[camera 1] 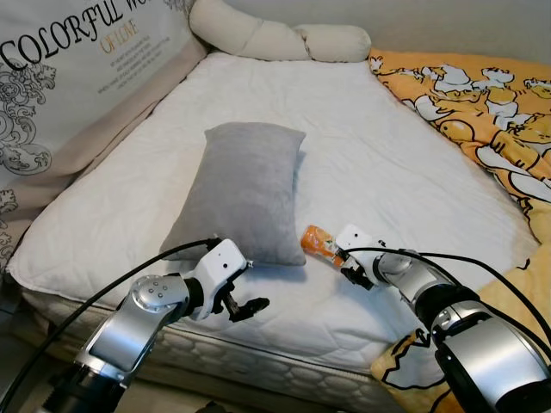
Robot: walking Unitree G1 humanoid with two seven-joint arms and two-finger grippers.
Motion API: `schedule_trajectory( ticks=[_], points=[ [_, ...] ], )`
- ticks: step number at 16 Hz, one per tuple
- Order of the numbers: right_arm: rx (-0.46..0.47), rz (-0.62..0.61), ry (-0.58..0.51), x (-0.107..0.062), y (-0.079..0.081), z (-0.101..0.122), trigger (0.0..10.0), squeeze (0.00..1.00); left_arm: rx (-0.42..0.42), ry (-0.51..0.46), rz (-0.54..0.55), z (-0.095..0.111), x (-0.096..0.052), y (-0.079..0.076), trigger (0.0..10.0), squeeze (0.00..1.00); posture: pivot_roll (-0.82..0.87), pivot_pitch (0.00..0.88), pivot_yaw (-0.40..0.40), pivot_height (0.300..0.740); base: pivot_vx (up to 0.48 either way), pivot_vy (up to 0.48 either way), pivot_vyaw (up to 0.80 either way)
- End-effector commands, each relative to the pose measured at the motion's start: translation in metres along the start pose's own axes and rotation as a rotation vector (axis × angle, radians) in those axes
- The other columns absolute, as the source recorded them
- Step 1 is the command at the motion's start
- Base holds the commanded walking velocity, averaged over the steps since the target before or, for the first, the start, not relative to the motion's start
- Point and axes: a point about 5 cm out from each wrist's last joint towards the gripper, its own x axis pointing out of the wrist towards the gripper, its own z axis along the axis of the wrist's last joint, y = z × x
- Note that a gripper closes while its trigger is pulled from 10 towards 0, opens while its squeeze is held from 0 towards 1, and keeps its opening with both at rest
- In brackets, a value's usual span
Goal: Clean up the room
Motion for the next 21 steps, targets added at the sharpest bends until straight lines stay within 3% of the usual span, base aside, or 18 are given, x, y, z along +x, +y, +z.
schedule_trajectory(
  ticks=[1,9,13,16,17,18,19,21],
  points=[
    [0.011,-0.03,-0.013,-0.001,-0.006,0.005,0.0,0.0,0.024,0.002,-0.012,0.002,0.004,0.0,10.0,0.0,0.04,0.0,0.021,0.74,0.0,0.0,0.0],
    [0.075,-0.033,-0.05,-0.002,-0.007,0.006,0.0,0.0,0.024,-0.058,-0.067,0.011,0.006,0.001,10.0,0.0,0.02,0.0,0.019,0.74,0.0,0.0,0.0],
    [0.288,-0.043,-0.143,-0.009,-0.022,-0.005,0.0,0.0,-0.044,-0.156,-0.018,0.024,-0.001,0.006,10.0,0.0,-0.01,0.0,0.028,0.74,0.0,0.0,0.0],
    [0.297,-0.04,-0.144,-0.009,-0.02,-0.009,0.0,0.0,-0.064,-0.176,-0.021,0.026,-0.002,0.005,10.0,0.0,-0.01,0.0,0.04,0.74,0.0,0.0,0.0],
    [0.258,-0.049,-0.143,-0.008,-0.019,-0.005,10.0,0.0,-0.053,-0.166,-0.041,0.026,-0.001,0.001,10.0,0.0,-0.01,0.0,0.042,0.74,0.0,0.0,0.0],
    [0.232,-0.055,-0.154,-0.008,-0.02,0.001,10.0,0.83,-0.047,-0.161,-0.049,0.026,0.0,0.0,10.0,0.0,0.0,0.0,0.041,0.74,0.0,0.0,0.0],
    [0.224,-0.051,-0.163,-0.008,-0.021,0.005,10.0,1.0,-0.047,-0.161,-0.05,0.026,-0.001,0.0,10.0,0.0,0.0,0.0,0.038,0.74,0.0,0.0,0.0],
    [0.169,-0.016,-0.188,-0.01,-0.025,0.017,10.0,1.0,-0.044,-0.155,-0.051,0.027,-0.002,-0.001,10.0,0.0,0.01,0.0,0.028,0.74,0.0,0.0,0.0]
  ],
)
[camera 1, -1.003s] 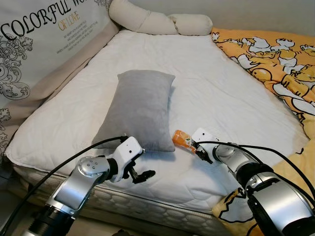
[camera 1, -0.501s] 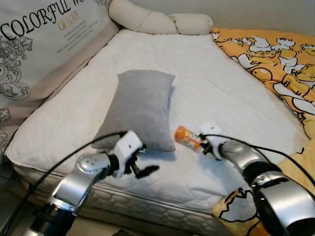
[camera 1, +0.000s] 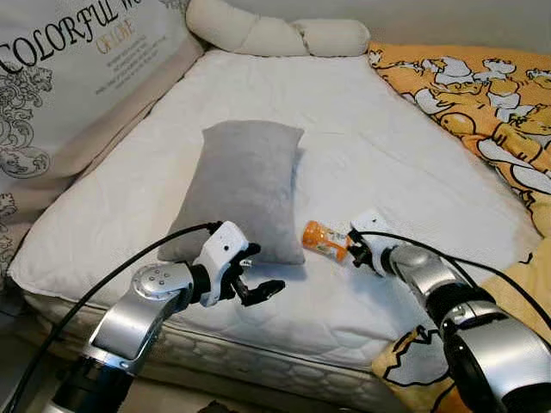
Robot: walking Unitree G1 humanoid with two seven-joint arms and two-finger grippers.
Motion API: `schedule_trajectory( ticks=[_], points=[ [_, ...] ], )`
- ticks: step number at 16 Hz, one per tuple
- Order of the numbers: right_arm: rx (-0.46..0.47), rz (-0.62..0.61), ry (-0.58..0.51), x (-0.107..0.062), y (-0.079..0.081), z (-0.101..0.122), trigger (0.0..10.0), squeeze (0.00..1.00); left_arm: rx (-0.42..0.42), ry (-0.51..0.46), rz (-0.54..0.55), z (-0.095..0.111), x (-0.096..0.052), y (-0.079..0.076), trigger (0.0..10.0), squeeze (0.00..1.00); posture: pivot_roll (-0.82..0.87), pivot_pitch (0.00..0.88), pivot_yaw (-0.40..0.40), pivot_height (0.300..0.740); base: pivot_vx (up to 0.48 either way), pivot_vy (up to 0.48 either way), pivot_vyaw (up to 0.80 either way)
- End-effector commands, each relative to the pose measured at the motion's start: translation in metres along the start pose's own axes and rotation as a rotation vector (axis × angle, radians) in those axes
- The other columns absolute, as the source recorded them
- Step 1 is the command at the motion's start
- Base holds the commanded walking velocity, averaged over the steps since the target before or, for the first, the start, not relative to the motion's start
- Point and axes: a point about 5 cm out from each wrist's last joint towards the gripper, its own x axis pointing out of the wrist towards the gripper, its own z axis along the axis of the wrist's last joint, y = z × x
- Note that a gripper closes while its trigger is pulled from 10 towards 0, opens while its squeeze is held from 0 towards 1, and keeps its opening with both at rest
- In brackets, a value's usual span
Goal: Clean up the room
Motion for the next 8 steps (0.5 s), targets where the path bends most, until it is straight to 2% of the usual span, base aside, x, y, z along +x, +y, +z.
schedule_trajectory(
  ticks=[1,5,8],
  points=[
    [-0.063,0.036,-0.028,-0.0005,-0.0027,0.0157,10.0,1.0,0.016,0.013,-0.003,0.0006,-0.0023,-0.0006,10.0,0.0,0.01,0.0,0.025,0.74,0.0,0.0,0.0],
    [-0.118,0.108,0.01,-0.003,-0.0061,0.022,10.0,1.0,0.011,0.012,-0.007,0.0016,-0.0033,-0.0012,10.0,0.0,0.01,0.0,0.02,0.74,0.0,0.0,0.0],
    [-0.151,0.083,0.04,-0.0038,-0.0101,0.0221,10.0,1.0,0.012,0.018,-0.015,0.0016,-0.0045,-0.0039,10.0,0.0,0.02,0.0,0.017,0.74,0.0,0.0,0.0]
  ],
)
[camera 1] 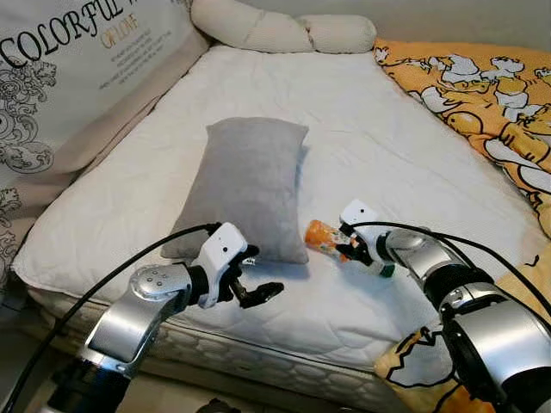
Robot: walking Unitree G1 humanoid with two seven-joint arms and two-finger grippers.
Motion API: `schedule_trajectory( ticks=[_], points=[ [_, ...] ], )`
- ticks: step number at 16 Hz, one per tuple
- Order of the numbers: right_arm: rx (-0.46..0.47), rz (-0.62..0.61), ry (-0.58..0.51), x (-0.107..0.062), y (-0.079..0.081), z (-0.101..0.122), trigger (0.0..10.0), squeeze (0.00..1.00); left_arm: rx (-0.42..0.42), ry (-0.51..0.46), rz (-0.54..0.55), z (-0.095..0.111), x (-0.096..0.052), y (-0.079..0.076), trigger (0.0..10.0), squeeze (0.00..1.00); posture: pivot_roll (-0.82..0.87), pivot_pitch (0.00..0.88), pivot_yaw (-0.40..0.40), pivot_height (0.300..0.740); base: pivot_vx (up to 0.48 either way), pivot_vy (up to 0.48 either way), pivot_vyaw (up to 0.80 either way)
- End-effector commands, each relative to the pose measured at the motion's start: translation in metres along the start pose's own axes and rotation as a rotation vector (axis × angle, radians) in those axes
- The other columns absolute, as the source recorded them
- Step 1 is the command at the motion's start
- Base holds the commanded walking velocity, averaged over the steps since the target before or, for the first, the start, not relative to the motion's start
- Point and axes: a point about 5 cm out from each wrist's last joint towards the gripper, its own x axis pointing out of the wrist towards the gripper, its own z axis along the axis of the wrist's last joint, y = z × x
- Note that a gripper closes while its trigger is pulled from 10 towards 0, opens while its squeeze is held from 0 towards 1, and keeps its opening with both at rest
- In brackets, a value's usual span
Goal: Clean up the room
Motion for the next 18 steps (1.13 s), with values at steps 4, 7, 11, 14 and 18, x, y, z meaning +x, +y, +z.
schedule_trajectory(
  ticks=[4,7,11,14,18],
  points=[
    [0.008,-0.062,0.036,-0.003,-0.009,-0.001,10.0,1.0,0.009,0.014,-0.045,0.005,-0.006,-0.008,10.0,0.0,0.05,0.019,0.023,0.74,0.0,0.0,0.0],
    [0.006,-0.102,0.053,-0.004,-0.011,-0.006,10.0,1.0,0.014,0.018,-0.058,0.008,-0.008,-0.009,10.0,0.0,0.08,0.057,0.019,0.74,0.0,0.0,0.0],
    [0.039,-0.179,0.082,-0.004,-0.012,-0.016,10.0,0.0,0.027,0.049,-0.079,0.012,-0.021,-0.011,10.0,0.0,0.15,0.127,0.031,0.74,0.0,0.0,0.0],
    [0.061,-0.173,0.092,-0.002,-0.007,-0.021,10.0,0.0,0.031,0.053,-0.08,0.016,-0.025,-0.011,10.0,0.0,0.17,0.142,0.022,0.74,0.0,0.0,0.0],
    [0.114,-0.104,0.12,0.001,0.003,-0.029,0.0,0.0,0.022,0.053,-0.066,0.015,-0.026,-0.014,10.0,0.0,0.17,0.114,-0.002,0.74,0.0,0.0,0.0]
  ],
)
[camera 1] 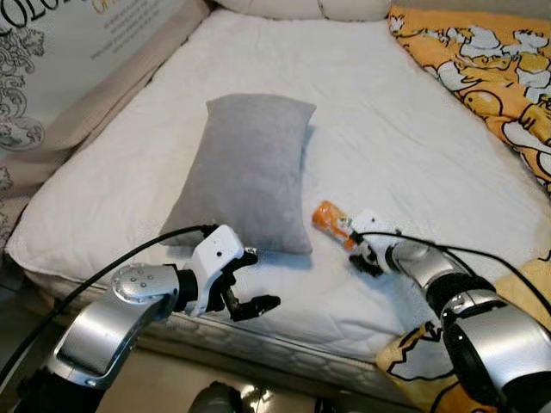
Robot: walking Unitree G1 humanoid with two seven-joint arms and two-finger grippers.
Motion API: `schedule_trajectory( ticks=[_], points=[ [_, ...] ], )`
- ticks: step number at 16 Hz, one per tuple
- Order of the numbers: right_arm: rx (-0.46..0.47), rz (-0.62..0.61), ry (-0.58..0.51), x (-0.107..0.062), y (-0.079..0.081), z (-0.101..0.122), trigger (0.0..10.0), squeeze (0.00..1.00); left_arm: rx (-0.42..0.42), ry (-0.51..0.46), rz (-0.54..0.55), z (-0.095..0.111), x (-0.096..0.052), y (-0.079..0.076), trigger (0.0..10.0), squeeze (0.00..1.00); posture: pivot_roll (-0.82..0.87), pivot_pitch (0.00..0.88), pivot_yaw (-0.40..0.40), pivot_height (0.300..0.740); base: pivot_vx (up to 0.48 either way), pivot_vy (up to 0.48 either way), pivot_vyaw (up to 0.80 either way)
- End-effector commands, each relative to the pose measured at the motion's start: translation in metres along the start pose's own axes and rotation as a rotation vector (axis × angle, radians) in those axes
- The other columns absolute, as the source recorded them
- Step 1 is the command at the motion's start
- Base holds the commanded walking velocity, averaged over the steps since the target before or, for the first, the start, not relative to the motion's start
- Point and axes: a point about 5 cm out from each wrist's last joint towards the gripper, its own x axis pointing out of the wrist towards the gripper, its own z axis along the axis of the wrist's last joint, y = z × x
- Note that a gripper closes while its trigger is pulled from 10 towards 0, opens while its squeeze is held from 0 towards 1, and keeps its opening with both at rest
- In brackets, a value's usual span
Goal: Clean up the room
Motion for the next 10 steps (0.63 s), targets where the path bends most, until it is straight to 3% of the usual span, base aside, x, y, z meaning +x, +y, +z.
schedule_trajectory(
  ticks=[1,3,7,9,10],
  points=[
    [0.049,0.03,0.022,0.001,0.003,-0.005,0.0,0.0,0.002,-0.005,0.013,0.001,-0.003,0.0,10.0,0.0,0.16,0.096,-0.004,0.74,0.0,0.0,0.0],
    [0.09,0.035,0.026,0.0,0.003,-0.007,0.0,0.0,0.0,-0.005,0.019,0.001,0.0,0.001,10.0,0.0,0.15,0.065,-0.006,0.74,0.0,0.0,0.0],
    [0.291,-0.04,-0.083,-0.004,-0.01,0.001,0.0,0.0,0.016,-0.042,0.089,0.005,0.008,0.011,10.0,0.0,0.11,0.0,-0.023,0.74,0.0,0.0,0.0],
    [0.374,-0.112,-0.084,-0.006,-0.018,-0.003,0.0,0.0,-0.034,-0.039,0.113,0.004,0.012,0.013,10.0,0.0,0.09,0.0,-0.019,0.74,0.0,0.0,0.0],
    [0.504,-0.141,-0.138,-0.009,-0.025,-0.002,0.0,0.0,-0.116,-0.083,0.135,0.009,0.016,0.016,10.0,0.0,0.06,0.0,0.0,0.74,0.0,0.0,0.0]
  ],
)
